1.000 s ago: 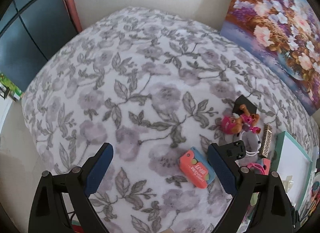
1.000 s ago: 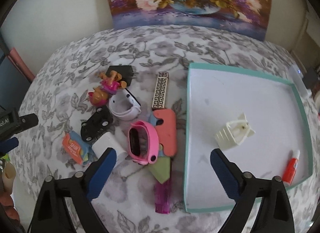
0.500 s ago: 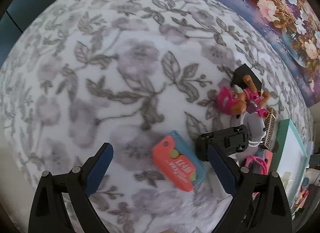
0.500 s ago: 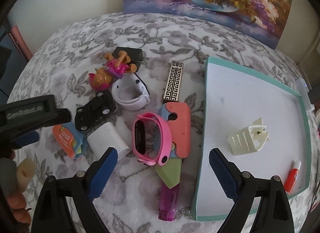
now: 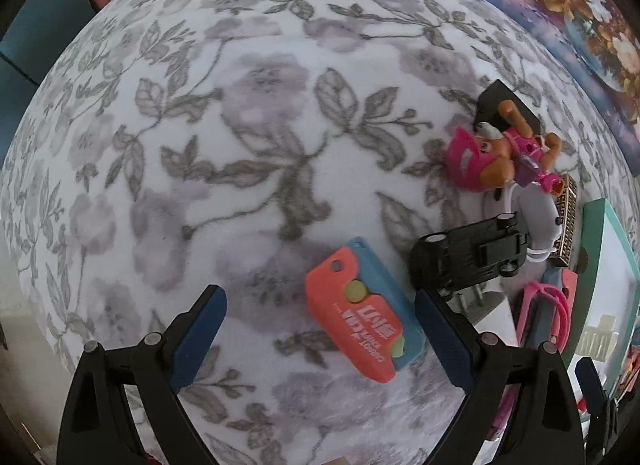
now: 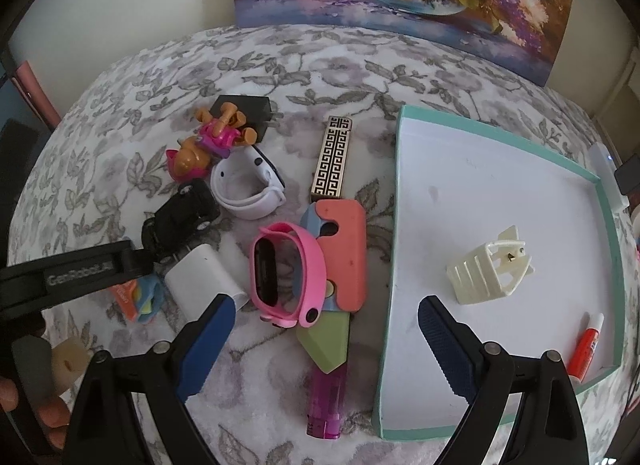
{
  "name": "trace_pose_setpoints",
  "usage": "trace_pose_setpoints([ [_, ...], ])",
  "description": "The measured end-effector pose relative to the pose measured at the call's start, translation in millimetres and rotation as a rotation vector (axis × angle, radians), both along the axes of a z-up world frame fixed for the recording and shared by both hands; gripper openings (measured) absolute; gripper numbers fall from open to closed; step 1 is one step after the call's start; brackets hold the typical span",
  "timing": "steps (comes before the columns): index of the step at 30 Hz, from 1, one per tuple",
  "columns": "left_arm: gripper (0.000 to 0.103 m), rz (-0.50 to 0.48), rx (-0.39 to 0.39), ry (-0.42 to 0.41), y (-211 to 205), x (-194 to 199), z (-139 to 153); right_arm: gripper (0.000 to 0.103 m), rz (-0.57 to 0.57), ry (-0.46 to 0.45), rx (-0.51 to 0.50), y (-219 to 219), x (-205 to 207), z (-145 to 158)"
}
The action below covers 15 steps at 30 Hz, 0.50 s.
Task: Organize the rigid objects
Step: 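Grasp the orange carrot-knife toy with the left tool while the right tool grasps the pink watch band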
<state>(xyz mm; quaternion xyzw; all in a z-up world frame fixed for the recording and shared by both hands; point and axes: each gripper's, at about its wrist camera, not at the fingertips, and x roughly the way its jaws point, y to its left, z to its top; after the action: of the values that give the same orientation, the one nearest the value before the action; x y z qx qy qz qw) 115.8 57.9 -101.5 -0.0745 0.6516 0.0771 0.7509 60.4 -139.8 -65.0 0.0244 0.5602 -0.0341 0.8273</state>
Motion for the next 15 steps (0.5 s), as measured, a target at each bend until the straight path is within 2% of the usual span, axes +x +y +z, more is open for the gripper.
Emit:
trace_pose_setpoints([
  [7,0.095,0.013,0.025,-0.009,17,-9,8,0.094,0.019,0.001,0.012,4,-1,-2],
  [9,0.095,0.005,0.051,-0.01,22,-11,10,0.09,0.043,0.0,0.008,8,0,-3],
  [15,0.095,-0.023,0.08,-0.007,26,-18,12,0.085,0.12,-0.005,-0.102,20,-2,-11],
])
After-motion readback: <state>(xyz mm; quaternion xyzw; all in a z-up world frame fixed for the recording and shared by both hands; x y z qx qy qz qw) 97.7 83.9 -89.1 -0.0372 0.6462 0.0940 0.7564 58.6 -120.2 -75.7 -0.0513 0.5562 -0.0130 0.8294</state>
